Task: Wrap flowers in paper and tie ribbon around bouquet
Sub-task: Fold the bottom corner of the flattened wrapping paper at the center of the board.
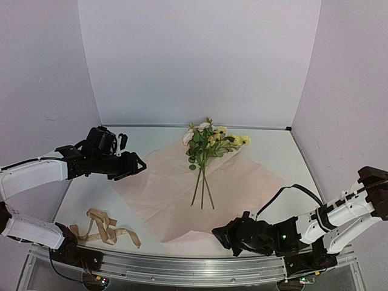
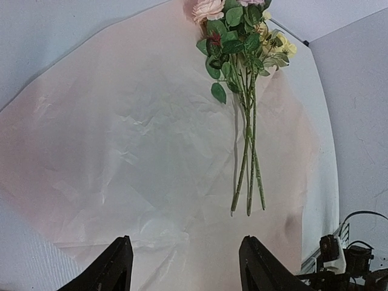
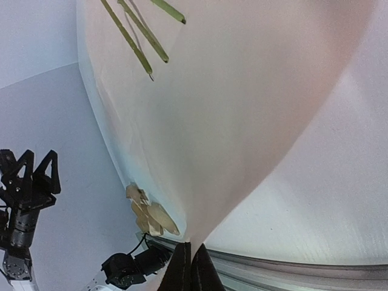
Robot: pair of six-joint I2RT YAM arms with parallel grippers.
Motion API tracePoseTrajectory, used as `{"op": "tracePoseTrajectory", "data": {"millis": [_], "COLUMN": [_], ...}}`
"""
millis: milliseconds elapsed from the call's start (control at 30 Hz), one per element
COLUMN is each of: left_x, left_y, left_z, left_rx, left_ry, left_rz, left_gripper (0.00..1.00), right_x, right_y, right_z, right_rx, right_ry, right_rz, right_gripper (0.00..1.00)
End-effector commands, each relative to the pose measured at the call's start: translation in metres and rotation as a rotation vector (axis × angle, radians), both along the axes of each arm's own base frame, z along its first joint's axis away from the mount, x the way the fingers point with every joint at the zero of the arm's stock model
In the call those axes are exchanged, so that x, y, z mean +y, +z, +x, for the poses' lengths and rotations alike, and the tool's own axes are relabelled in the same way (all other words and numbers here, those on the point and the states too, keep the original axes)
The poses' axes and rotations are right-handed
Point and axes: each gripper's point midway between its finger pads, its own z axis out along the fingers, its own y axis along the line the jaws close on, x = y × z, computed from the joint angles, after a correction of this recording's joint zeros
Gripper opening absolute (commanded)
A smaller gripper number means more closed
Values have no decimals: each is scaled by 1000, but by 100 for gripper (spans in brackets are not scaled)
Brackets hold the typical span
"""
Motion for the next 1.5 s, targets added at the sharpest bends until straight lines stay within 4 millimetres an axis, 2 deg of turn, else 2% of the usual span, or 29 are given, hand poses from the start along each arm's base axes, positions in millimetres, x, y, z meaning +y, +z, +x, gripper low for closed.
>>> {"op": "tracePoseTrajectory", "data": {"millis": [0, 267, 333, 467, 567, 667, 867, 1000, 1167, 1300, 1467], "left_x": [-12, -23, -26, -36, -42, -49, -73, -87, -90, -93, -92], "left_y": [32, 43, 44, 37, 28, 20, -1, -27, -66, -87, -113], "left_z": [11, 31, 36, 43, 44, 44, 38, 31, 20, 15, 20], "left_rx": [-77, -100, -101, -78, -52, -27, 38, 112, 211, 251, 291], "left_ry": [-18, -30, -33, -51, -63, -83, -170, -213, -219, -222, -192], "left_rz": [-49, -21, -15, -23, -30, -46, -87, -107, -70, -65, -23], "left_gripper": [62, 62, 62, 61, 60, 59, 56, 52, 44, 38, 32], "right_x": [2, 10, 13, 16, 20, 15, 4, 5, -6, -16, -21], "right_y": [36, 63, 60, 54, 51, 47, 35, 27, 15, 16, 25], "right_z": [46, 141, 167, 206, 222, 232, 241, 246, 244, 244, 245], "right_rx": [-77, -153, -154, -153, -146, -124, -76, -56, -34, -47, -71], "right_ry": [-75, -77, -60, -52, -32, -43, -47, -31, -42, -48, -18], "right_rz": [44, 4, -13, -28, -30, -43, -124, -166, -231, -298, -378], "right_gripper": [0, 0, 0, 0, 0, 0, 0, 0, 0, 8, 30]}}
